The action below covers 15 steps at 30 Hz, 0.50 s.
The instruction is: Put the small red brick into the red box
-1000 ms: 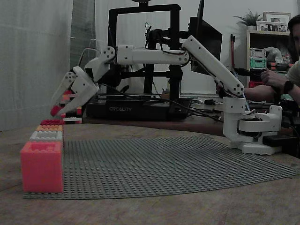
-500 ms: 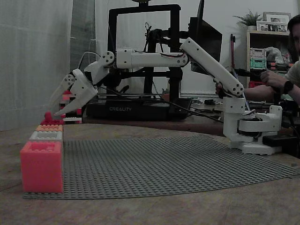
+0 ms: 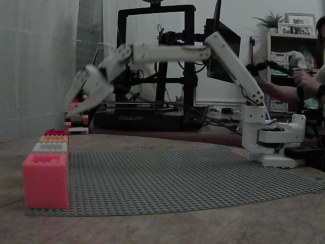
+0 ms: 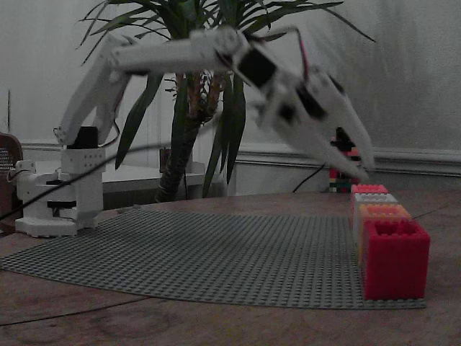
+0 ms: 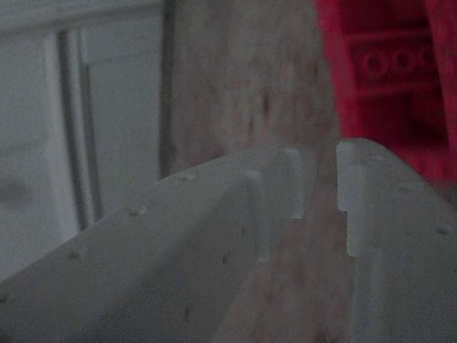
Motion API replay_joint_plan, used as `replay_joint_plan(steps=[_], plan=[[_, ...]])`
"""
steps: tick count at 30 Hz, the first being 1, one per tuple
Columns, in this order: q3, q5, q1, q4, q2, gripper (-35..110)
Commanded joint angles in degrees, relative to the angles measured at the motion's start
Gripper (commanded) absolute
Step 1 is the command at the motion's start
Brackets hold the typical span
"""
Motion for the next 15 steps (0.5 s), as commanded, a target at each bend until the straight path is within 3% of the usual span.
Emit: replay_joint_plan(steps=[1, 8, 15], plan=[[10.28, -1.76, -1.76, 2.9, 27.6, 0], [44.38, -4.75, -8.53, 13.36, 58.89, 0], [88.51, -2.02, -13.54, 13.89, 93.78, 0]])
